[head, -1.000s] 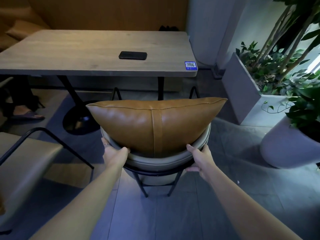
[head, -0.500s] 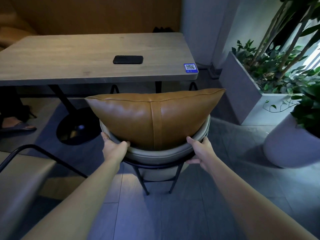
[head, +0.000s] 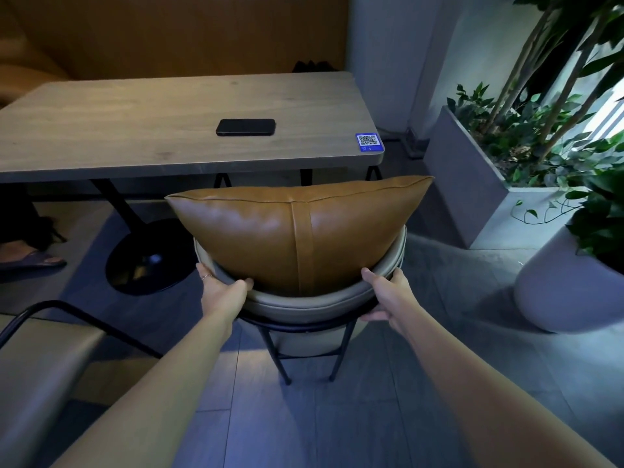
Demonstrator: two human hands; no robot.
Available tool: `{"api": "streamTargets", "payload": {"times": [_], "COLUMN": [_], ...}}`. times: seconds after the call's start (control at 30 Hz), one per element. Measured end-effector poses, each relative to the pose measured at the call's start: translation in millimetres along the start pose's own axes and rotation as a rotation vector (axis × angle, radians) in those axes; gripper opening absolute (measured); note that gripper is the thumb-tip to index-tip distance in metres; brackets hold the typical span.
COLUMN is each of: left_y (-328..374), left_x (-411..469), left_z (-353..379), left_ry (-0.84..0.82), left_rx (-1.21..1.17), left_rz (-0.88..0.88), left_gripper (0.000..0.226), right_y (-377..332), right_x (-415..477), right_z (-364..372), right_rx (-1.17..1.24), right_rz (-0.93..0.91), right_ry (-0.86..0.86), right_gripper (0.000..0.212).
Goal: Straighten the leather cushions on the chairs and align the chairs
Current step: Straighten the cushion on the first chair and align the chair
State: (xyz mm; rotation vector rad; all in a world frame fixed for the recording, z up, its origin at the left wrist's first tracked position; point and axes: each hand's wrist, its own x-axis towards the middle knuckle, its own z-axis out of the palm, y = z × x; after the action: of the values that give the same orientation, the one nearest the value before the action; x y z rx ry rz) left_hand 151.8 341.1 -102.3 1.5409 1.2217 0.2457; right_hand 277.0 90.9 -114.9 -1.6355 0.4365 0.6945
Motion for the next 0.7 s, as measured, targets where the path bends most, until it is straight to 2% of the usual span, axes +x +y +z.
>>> {"api": "streamTargets", "payload": {"times": [0.07,0.13,0.23,0.3,0.37,0.47,0.6,0.7], "left_y": [7.8,22.9,56.4,86.3,114.7,141.5,148.3,139.9], "left_x": [-13.8,-33.7,-60.3,-73.8,-86.1,-97.5,-97.9,-98.6], "left_z": [3.8,8.3,8.7,12.0,29.7,74.1,128.7,151.2], "left_ry": [0.092,0.263,0.434,0.454,0.366,0.098,-0.085,-0.089], "left_rx": [0.090,0.169,0.230,0.299,0.419,0.656,0.934,1.051], "left_rz": [0.059,0.191,0.511,0.713,0.866,0.975,0.965,0.936], "left_gripper": [0.113,0.113,0.111,0.102,0.090,0.088,0.109,0.123], "right_y": [-1.7,-3.9,-6.4,-9.5,-12.5,-17.0,-22.8,-26.5], "right_x": [-0.3,-0.5,1.3,0.7,0.0,-2.5,1.6,4.8], "right_z": [0.5,0.7,0.4,-0.4,-2.4,-10.4,-32.6,-42.4], "right_rx": [0.006,0.001,-0.011,-0.018,-0.044,-0.144,-0.242,-0.161], "right_rz": [-0.001,0.011,0.030,0.047,0.061,0.089,0.070,0.078], "right_ry": [-0.009,-0.020,-0.029,-0.041,-0.075,-0.137,-0.187,-0.174], "right_gripper": [0.072,0.075,0.089,0.094,0.098,0.101,0.112,0.120]}}
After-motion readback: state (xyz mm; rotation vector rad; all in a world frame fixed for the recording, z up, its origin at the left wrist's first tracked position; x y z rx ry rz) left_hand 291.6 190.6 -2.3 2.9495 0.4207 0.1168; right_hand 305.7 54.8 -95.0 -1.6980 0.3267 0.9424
